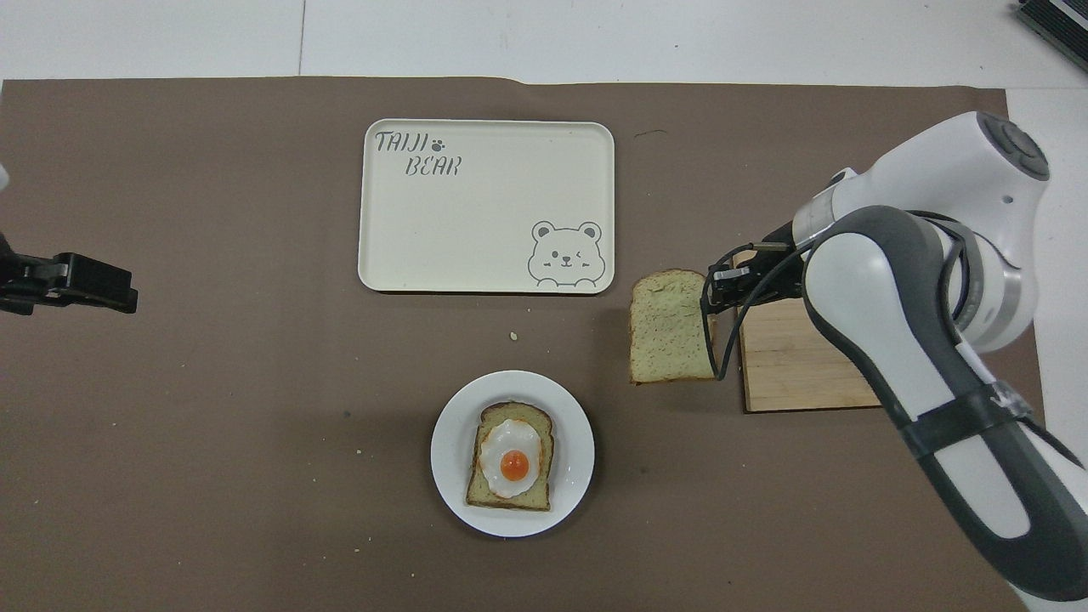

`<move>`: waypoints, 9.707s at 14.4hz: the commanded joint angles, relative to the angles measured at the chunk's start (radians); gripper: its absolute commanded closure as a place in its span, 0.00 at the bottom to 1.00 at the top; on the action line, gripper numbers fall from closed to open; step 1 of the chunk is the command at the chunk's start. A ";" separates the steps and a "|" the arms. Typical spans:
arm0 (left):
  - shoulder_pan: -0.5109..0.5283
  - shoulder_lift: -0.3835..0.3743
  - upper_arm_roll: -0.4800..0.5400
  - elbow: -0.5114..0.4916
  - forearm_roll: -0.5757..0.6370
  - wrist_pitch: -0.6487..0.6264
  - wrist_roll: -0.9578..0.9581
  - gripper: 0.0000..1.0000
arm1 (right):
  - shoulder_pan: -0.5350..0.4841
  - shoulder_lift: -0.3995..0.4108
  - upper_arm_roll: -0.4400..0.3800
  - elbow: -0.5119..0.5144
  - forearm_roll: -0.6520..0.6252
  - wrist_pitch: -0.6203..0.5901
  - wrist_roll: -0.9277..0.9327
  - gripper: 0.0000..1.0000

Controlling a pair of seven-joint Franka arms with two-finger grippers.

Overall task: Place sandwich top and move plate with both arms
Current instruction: 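Carry the bread slice with the right gripper over the egg toast, then lower the bread onto the egg toast and open the right gripper, then withdraw the right gripper to rest while the left gripper reaches out, then move the left gripper to the white plate rim and grip it, then slide the white plate with the left gripper onto the bear tray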

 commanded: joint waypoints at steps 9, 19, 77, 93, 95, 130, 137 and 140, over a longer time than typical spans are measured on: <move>0.011 -0.001 -0.009 0.016 0.017 -0.022 -0.006 0.00 | 0.303 -0.136 -0.004 -0.215 0.124 0.148 0.207 1.00; 0.011 -0.001 -0.009 0.016 0.017 -0.020 -0.006 0.00 | 0.423 -0.110 -0.004 -0.328 0.124 0.336 0.228 1.00; 0.035 -0.191 -0.008 -0.534 -0.561 0.156 0.325 0.00 | -0.154 -0.424 -0.048 0.088 -0.418 -0.287 0.133 0.00; -0.369 -0.150 -0.013 -1.030 -0.981 0.801 0.580 0.00 | -0.153 -0.435 -0.056 0.086 -0.488 -0.296 0.031 0.00; -0.369 -0.148 -0.013 -1.032 -0.997 0.799 0.580 0.01 | -0.153 -0.432 -0.056 0.090 -0.490 -0.295 0.030 0.00; -0.041 0.160 -0.005 -0.616 -1.190 0.325 0.679 1.00 | -0.151 -0.432 -0.054 0.092 -0.488 -0.295 0.030 0.00; -0.021 0.402 -0.013 -0.227 -1.084 0.291 0.495 1.00 | -0.151 -0.432 -0.054 0.092 -0.488 -0.295 0.030 0.00; -0.023 0.523 -0.013 -0.093 -1.083 0.296 0.496 1.00 | -0.151 -0.432 -0.054 0.092 -0.488 -0.295 0.030 0.00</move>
